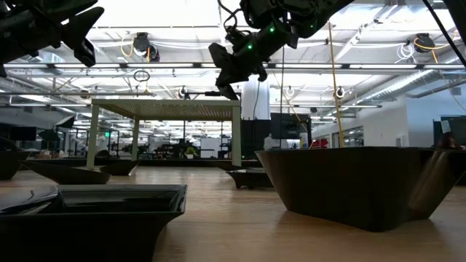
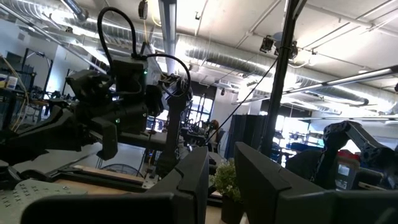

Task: Pick & Place Mini shaped plates
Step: Stack the square plate on top of the square plate on the shelf

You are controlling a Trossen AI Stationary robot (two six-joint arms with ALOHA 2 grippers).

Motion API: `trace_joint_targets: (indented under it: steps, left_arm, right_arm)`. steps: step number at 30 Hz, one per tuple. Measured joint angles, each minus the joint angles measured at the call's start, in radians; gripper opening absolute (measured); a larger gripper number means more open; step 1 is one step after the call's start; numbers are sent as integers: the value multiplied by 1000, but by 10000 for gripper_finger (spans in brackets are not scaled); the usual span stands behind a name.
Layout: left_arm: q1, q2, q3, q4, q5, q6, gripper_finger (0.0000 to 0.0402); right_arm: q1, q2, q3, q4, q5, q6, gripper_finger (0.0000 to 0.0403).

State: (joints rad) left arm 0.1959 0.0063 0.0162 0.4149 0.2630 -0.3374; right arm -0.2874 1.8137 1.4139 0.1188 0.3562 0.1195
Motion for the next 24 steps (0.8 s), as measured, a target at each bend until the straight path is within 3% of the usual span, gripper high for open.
trace_joint_targets:
  steps: [18,24]
  left_arm:
    - [0,0,0,0,0,0,81]
    - [0,0,0,0,0,0,81]
  right_arm:
    - [-1,1,0,0,-18,-46,13]
    - [-4,1,0,32,-18,-83,46]
